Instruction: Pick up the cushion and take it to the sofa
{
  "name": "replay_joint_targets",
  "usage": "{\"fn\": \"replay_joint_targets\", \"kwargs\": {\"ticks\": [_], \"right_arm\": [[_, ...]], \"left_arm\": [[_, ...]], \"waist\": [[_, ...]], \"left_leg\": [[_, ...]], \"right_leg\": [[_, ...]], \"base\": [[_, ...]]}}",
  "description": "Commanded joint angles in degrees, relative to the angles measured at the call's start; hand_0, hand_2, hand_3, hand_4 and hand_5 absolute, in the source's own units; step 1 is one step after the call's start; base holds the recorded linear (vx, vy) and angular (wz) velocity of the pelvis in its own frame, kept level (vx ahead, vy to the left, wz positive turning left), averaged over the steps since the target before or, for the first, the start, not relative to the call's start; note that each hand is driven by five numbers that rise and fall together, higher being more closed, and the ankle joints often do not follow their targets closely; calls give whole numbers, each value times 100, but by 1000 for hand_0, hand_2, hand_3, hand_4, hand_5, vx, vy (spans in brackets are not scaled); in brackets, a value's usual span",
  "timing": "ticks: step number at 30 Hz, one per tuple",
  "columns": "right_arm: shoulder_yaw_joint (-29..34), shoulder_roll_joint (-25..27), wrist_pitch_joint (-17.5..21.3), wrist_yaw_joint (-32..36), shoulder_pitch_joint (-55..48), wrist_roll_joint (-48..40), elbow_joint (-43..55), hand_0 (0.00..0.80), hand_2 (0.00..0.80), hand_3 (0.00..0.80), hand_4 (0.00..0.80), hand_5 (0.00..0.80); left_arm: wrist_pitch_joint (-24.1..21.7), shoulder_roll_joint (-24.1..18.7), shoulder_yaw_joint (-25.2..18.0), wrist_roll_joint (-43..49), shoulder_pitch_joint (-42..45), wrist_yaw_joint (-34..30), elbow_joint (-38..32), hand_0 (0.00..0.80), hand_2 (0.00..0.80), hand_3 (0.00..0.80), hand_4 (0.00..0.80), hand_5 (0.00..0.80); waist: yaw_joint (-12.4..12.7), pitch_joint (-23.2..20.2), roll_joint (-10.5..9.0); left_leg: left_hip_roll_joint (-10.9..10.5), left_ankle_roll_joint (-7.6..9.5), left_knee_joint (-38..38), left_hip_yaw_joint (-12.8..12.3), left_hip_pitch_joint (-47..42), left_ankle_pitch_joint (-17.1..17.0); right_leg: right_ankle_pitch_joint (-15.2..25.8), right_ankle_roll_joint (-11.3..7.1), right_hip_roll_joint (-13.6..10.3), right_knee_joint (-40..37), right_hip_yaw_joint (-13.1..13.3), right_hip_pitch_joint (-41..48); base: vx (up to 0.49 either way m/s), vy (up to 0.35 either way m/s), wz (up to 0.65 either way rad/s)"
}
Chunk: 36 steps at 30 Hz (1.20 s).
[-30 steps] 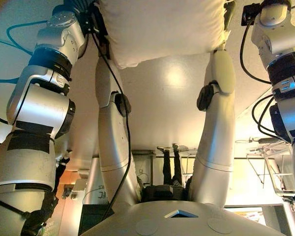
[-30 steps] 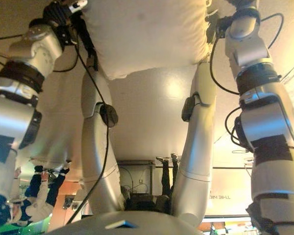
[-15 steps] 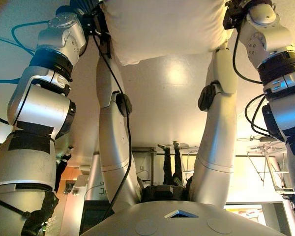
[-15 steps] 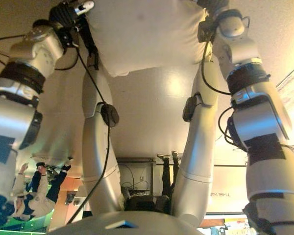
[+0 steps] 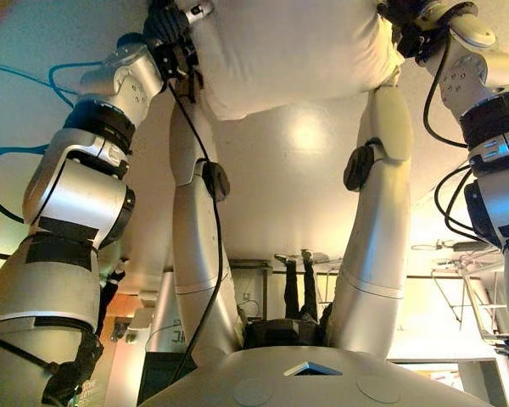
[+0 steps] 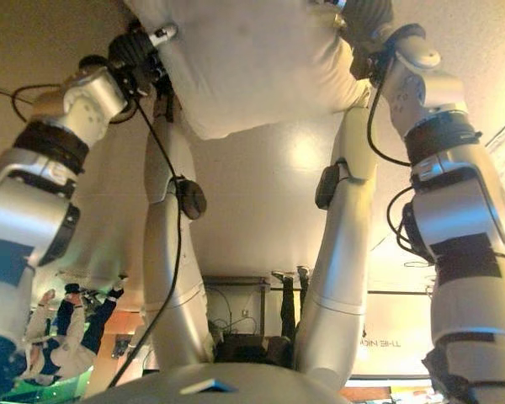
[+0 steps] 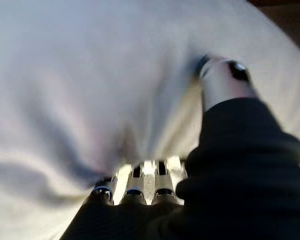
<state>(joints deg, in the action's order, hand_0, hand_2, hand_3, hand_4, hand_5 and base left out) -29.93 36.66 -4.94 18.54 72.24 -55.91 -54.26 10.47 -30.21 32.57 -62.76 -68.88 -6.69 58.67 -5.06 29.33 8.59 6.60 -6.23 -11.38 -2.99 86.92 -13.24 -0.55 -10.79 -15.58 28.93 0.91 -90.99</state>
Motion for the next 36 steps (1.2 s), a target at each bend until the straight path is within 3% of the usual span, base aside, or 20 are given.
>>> {"fn": "replay_joint_targets", "kwargs": {"ticks": [1,7,12,16,17,21,27,32,34,36], "right_arm": [[-485,-927,142,903,-169,-453,851,800,800,800,800,800],[-229,-812,266,522,-641,-461,1346,800,800,800,800,800],[80,-703,511,435,-1567,-378,1667,800,800,800,800,800],[287,-778,868,396,-2257,-219,2004,800,800,800,800,800],[370,-819,975,350,-2787,-42,2313,800,800,800,800,800],[608,-866,1185,237,-3852,423,3232,800,800,800,800,800],[1029,-938,1195,277,-5164,1223,4659,800,800,800,800,800],[1360,-832,1183,672,-6122,1693,5529,800,800,800,800,800],[1540,-926,1331,757,-6502,1769,5808,800,800,800,800,800],[1733,-1074,1511,811,-6963,1773,6016,800,800,800,800,800]], "left_arm": [[-187,979,147,-733,-129,-1050,-1244,800,800,800,800,800],[-135,1022,-55,-612,488,-1128,-1796,800,800,800,800,800],[-213,979,-206,-443,1370,-1343,-1980,800,800,800,800,800],[-622,1039,-282,-159,1980,-1169,-2206,800,800,800,800,800],[-757,1039,-288,-135,2440,-1070,-2450,800,800,800,800,800],[-1061,940,-393,220,3379,-690,-3245,800,800,800,800,800],[-1340,574,-774,667,4716,-180,-4547,800,800,800,800,800],[-1640,584,-1275,818,6020,-170,-5575,800,800,800,800,800],[-1833,568,-1391,1097,6418,-306,-5885,800,800,800,800,800],[-1967,595,-1507,1426,6746,-410,-6028,800,800,800,800,800]], "waist": [[149,46,-256],[259,46,-209],[350,46,-391],[364,46,-514],[364,46,-601],[376,46,-779],[438,19,-1047],[608,-804,-1114],[628,-1121,-1097],[613,-1448,-1090]], "left_leg": [[159,-174,-767,122,303,876],[94,-92,-888,303,256,791],[109,-56,-651,318,-750,698],[206,-95,-607,292,-1552,677],[286,-170,-630,288,-2223,814],[372,-172,-516,238,-3364,837],[357,-38,-440,334,-5174,1029],[237,93,-296,738,-6277,1419],[274,126,-210,657,-6736,1532],[326,138,-207,420,-7205,1666]], "right_leg": [[148,199,62,-492,35,104],[194,222,117,-538,-121,402],[206,246,64,-814,-347,1570],[247,229,2,-987,-493,2421],[117,182,-33,-1003,-550,3089],[137,182,-67,-1148,-710,4194],[74,229,9,-1292,-781,5988],[78,153,4,-1828,-586,7132],[39,123,-45,-1959,-637,7630],[-25,74,-141,-2052,-759,8188]], "base": [[-88,-14,7],[-125,-29,1],[-81,-96,-12],[-61,-91,-10],[-10,-109,-11],[-55,-70,-14],[-22,-41,-14],[169,94,-42],[241,130,-37],[348,108,-2]]}}
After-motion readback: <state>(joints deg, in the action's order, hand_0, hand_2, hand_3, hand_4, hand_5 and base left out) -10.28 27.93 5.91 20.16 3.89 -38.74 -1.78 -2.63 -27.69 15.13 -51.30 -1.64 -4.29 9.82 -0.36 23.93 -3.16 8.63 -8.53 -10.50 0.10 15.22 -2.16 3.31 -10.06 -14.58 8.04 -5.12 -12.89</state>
